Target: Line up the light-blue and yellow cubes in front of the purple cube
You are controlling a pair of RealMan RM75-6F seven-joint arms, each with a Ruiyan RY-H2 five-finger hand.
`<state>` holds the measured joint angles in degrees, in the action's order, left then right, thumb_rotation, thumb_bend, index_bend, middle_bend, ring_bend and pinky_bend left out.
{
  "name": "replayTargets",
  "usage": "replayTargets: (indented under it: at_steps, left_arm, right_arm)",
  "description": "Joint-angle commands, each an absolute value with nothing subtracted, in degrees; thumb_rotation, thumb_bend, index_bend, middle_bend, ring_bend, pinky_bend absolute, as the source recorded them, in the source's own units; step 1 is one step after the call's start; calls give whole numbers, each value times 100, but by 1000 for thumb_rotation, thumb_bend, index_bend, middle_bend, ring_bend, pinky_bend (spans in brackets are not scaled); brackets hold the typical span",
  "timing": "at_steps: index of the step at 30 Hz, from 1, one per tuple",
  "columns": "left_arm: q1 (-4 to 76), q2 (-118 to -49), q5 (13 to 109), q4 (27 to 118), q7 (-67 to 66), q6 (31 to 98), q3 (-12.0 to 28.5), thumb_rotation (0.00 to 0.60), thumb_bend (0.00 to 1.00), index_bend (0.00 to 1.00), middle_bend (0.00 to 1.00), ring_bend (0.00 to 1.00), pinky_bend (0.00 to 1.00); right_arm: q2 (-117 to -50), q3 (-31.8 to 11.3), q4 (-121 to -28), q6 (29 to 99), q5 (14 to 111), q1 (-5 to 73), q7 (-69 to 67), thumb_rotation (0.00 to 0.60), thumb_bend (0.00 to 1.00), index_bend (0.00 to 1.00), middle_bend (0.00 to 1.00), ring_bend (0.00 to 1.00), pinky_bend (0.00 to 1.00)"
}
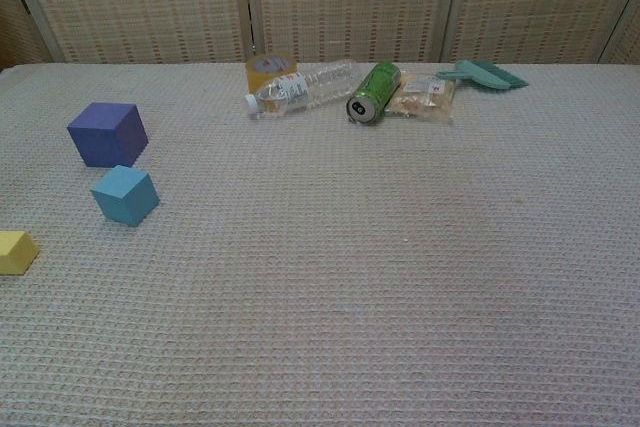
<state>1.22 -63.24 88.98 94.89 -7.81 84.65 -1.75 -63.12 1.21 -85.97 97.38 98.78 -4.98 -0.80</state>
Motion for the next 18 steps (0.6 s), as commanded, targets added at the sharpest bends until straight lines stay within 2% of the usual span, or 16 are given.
replayTargets:
  at_steps: [1,7,10,12,15,17,18]
  left_arm:
    - [158,-6342,8844,9474,-694,8399,-154,600,394,0,0,0,143]
    - [255,-6412,8876,9423,-697,8333,-114,600,395,0,8,2,154]
    - [383,-6380,8924,9467,-891,8263,-41,600,396,0,108,104,293]
    - [534,-6365,8985,9462,-1104,8193,54,600,398,0,266,284,507]
    - [770,-6378,8983,9470,-1315,7954,155,600,397,0,629,690,855]
    - [937,-6405,8917,9482,-1440,7745,225,600,397,9,845,890,972]
    - [1006,-6440,8883,9471,-1491,7677,267,600,397,19,921,949,994]
  right_arm:
    - [-6331,85,-8589,9610,9794,-435,-29,600,1,0,0,0,0]
    - [-6320,77,-8687,9376,9698,-329,33,600,1,0,0,0,0]
    - [-6319,51,-8719,9261,9620,-271,37,600,1,0,0,0,0]
    - [-6340,12,-8730,9137,9528,-209,107,600,1,0,0,0,0]
    - [-6361,-31,-8786,9036,9467,-135,174,600,1,0,0,0,0]
    - [-6385,-45,-8812,9025,9467,-111,260,600,1,0,0,0,0]
    - [-6391,-44,-8825,9008,9463,-101,281,600,1,0,0,0,0]
